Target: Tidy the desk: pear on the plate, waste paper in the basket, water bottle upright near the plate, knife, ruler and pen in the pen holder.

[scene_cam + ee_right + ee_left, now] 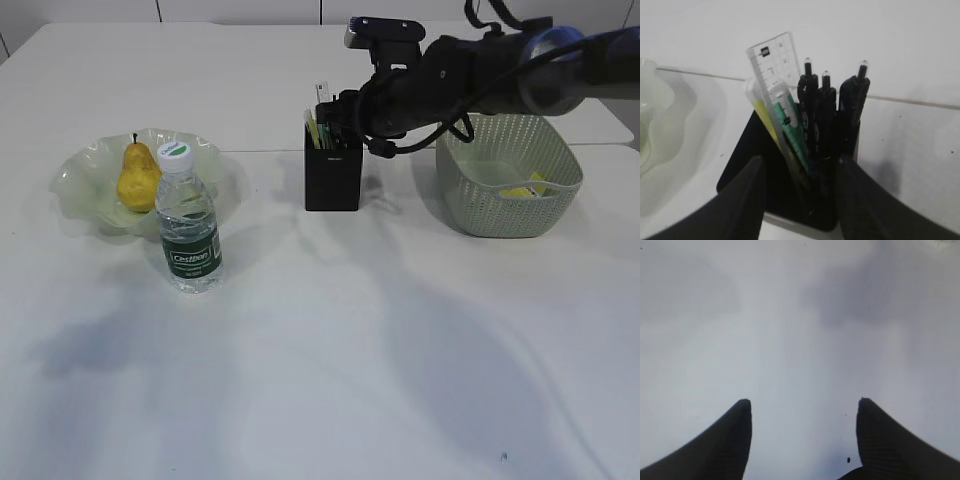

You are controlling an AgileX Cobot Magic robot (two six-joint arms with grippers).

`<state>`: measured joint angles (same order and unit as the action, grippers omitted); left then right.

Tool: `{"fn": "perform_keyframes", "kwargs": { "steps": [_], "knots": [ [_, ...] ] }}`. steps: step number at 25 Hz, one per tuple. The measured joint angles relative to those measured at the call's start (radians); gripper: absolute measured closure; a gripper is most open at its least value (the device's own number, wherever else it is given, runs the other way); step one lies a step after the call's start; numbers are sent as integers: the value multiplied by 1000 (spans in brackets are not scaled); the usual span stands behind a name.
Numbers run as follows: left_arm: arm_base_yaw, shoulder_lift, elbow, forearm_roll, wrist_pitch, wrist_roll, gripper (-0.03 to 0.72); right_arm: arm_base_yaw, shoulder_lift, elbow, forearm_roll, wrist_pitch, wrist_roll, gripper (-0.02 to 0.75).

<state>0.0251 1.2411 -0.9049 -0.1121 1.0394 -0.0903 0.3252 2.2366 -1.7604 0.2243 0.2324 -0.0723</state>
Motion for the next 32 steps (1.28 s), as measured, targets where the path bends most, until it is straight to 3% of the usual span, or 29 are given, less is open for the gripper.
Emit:
{"fn": "perform_keyframes", "kwargs": {
  "steps": [14, 20, 25, 32],
  "knots": [
    [0, 0, 0, 4, 0, 0, 223, -4, -299, -1, -75, 568, -2, 401],
    [0, 0, 0, 5, 2, 4, 223, -47, -403, -1, -100, 795, -2, 402],
    [0, 0, 0, 8, 32, 27, 223, -54, -506, 68, -162, 832, -2, 401],
    [0, -60, 0, 34, 47, 33, 223, -54, -725, 362, -272, 781, 46, 401]
  ]
}}
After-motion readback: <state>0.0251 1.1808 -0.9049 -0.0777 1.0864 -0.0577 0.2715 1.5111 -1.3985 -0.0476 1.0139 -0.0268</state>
